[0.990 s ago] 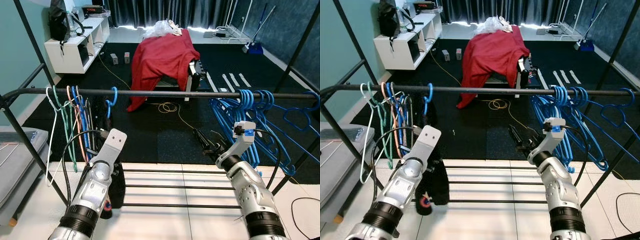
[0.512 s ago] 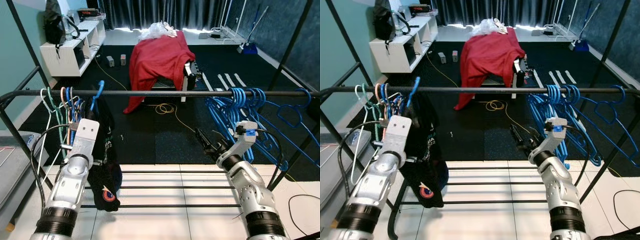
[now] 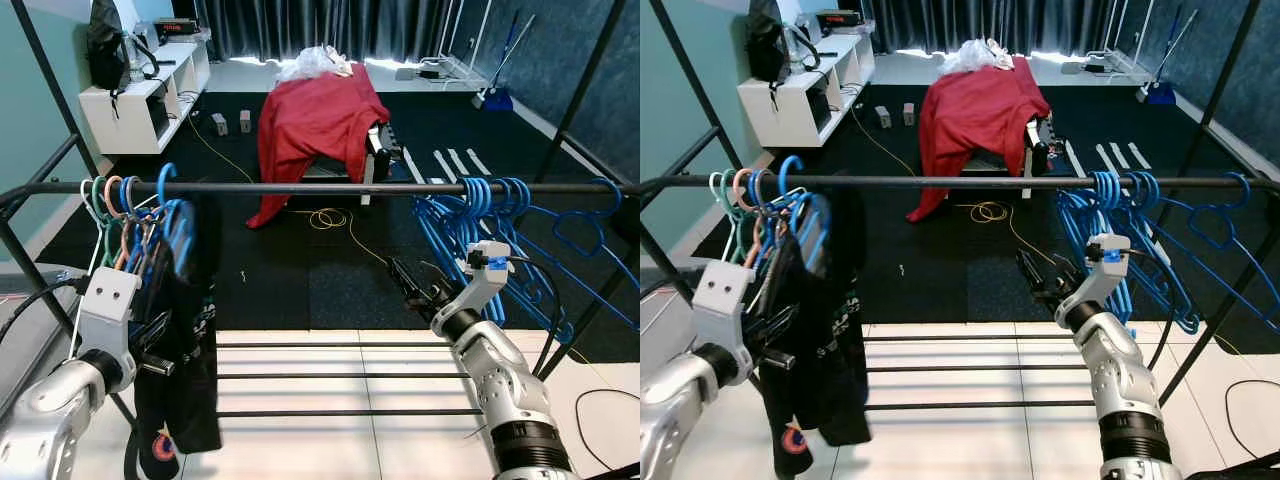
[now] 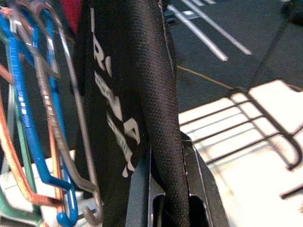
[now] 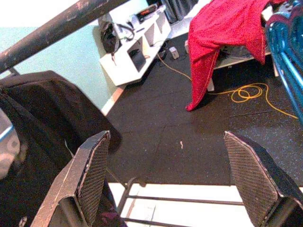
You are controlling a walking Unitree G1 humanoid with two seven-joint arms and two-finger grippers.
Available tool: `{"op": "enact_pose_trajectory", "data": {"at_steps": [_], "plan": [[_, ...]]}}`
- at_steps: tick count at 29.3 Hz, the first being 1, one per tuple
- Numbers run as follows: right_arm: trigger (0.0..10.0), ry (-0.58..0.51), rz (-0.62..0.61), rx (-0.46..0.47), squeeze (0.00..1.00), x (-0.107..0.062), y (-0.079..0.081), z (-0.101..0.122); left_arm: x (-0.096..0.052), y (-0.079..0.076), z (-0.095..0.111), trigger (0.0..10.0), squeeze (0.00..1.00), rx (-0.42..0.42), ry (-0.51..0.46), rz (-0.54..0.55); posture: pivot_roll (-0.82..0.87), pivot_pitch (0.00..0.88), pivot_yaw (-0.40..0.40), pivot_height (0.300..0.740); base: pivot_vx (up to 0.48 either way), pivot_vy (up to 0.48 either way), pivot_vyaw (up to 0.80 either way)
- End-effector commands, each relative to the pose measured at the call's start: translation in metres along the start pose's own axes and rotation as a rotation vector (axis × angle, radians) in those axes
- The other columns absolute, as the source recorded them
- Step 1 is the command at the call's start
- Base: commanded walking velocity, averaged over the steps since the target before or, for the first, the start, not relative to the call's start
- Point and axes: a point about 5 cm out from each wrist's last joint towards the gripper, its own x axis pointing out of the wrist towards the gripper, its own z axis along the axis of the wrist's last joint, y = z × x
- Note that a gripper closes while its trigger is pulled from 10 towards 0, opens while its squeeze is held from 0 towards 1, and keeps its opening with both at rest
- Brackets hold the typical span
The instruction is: Hang hanger
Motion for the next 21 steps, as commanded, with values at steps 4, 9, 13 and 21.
{"op": "enact_pose_trajectory", "data": {"at_steps": [4,9,13,21], "plan": [[10.0,0.015,-0.005,0.015,0.0,-0.002,-0.001,-0.003,-0.016,-0.006,0.012,9.6,0.0,0.021,-0.045,-0.156,-0.06,0.027,-0.005,0.74,0.0,0.0,0.0],[10.0,0.016,-0.005,0.015,0.0,-0.002,-0.001,-0.002,-0.037,-0.003,0.0,10.0,0.0,0.081,0.066,-0.271,-0.06,0.029,-0.009,0.74,0.0,0.0,0.0],[10.0,0.017,-0.005,0.014,0.0,-0.002,-0.002,-0.002,-0.052,0.011,-0.004,10.0,0.0,0.123,0.119,-0.252,-0.06,0.032,-0.012,0.74,0.0,0.0,0.0],[10.0,-0.023,0.193,0.077,0.0,-0.011,0.01,0.012,-0.063,0.014,0.021,10.0,0.0,0.092,0.015,-0.365,-0.05,0.025,-0.027,0.74,0.0,0.0,0.0]]}}
